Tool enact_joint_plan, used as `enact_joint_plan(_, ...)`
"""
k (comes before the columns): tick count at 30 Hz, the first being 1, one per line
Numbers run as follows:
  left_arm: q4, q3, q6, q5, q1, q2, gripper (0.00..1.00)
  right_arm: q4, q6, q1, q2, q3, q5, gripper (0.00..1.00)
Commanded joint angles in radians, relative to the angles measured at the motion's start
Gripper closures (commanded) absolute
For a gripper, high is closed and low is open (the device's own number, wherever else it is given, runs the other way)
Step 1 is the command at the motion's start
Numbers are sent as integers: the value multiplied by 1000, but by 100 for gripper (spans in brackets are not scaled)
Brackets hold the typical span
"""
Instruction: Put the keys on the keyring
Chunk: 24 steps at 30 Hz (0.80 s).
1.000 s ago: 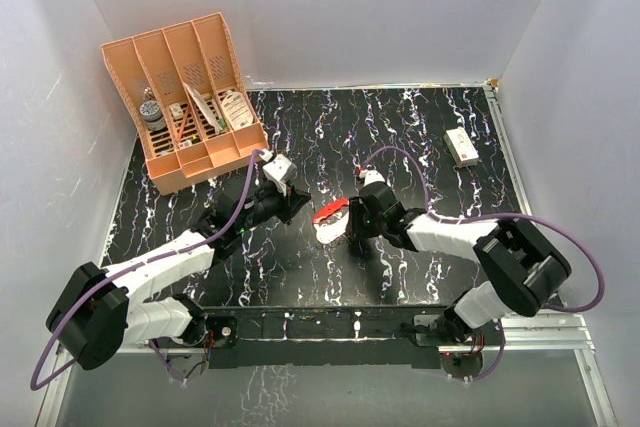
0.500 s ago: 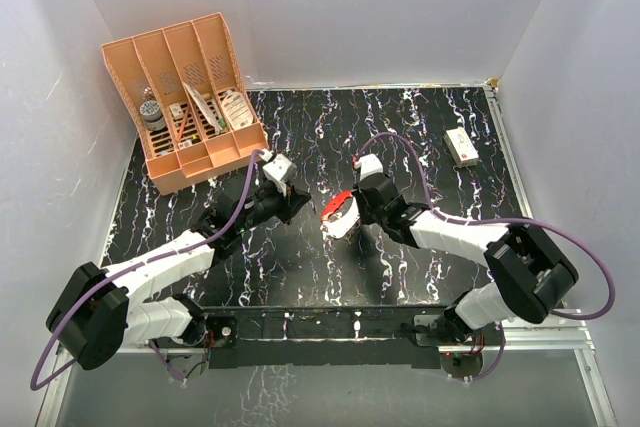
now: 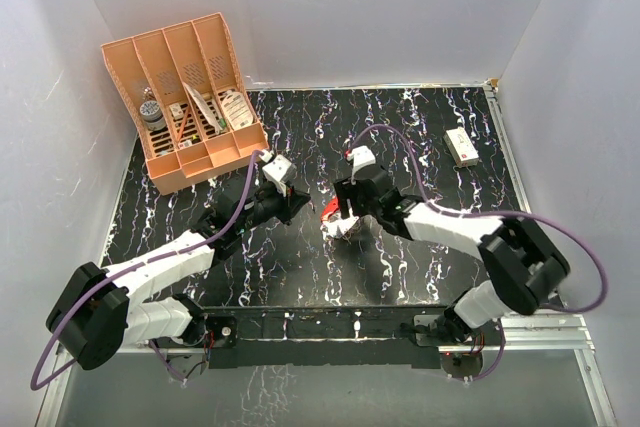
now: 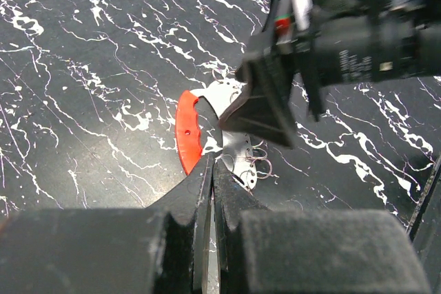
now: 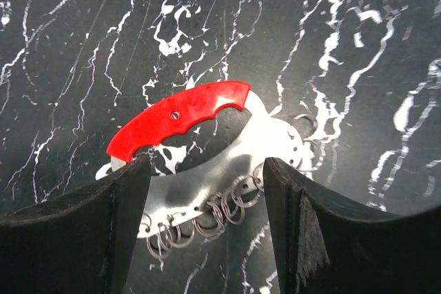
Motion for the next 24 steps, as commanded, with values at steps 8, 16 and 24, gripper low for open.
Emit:
enact_joint_plan(8, -19, -13, 1, -65, -3, -87, 100, 25, 107, -9, 247, 176, -114, 38)
enact_joint_plan(16, -80, 10, -12, -161, -2, -129, 100, 52, 158, -2, 357, 216, -272, 42)
enact_joint_plan(24, -143, 56, -14, -209, 9, -137, 100, 60, 190, 101, 338, 155, -338, 42)
